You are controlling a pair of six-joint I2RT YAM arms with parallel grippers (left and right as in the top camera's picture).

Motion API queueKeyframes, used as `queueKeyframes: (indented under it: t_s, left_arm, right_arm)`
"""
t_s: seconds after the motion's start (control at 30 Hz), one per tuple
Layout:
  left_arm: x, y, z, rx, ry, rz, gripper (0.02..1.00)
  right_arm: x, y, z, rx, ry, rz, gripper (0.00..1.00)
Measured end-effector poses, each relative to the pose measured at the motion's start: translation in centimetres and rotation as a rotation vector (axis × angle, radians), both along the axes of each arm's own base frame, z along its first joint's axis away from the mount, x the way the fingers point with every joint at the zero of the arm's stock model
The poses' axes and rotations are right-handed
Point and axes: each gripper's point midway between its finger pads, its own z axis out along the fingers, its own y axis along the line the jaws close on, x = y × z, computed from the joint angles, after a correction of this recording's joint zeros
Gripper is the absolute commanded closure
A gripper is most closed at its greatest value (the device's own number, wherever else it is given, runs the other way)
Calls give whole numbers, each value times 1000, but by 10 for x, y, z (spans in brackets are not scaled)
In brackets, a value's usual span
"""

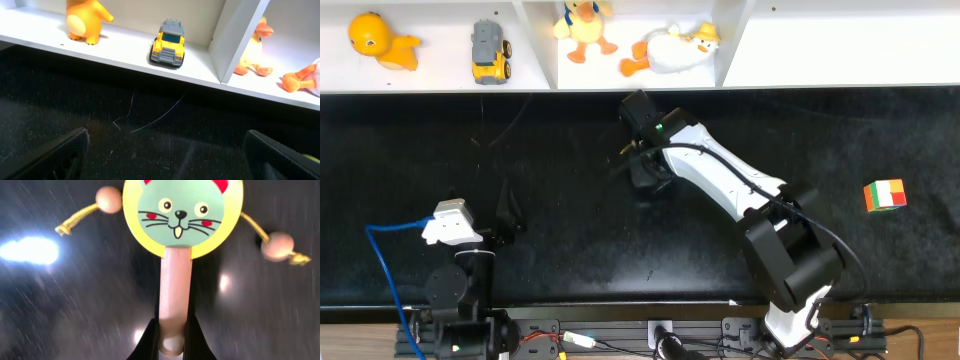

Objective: Store Toys

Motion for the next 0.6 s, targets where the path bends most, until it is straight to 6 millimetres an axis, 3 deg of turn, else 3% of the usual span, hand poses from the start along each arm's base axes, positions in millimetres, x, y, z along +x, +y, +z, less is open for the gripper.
queueKeyframes:
  t_s: [0.27, 0.47, 0.6]
  left_arm:
    - [0, 0, 0, 0, 0, 0, 20]
    - [0, 0, 0, 0, 0, 0, 20]
    - [0, 0, 0, 0, 0, 0, 20]
  right_arm:
    - [-28, -15, 28, -41, 100, -34, 956]
    - [-38, -24, 91, 37, 4, -92, 954]
    - [-42, -44, 131, 79, -81, -140, 954]
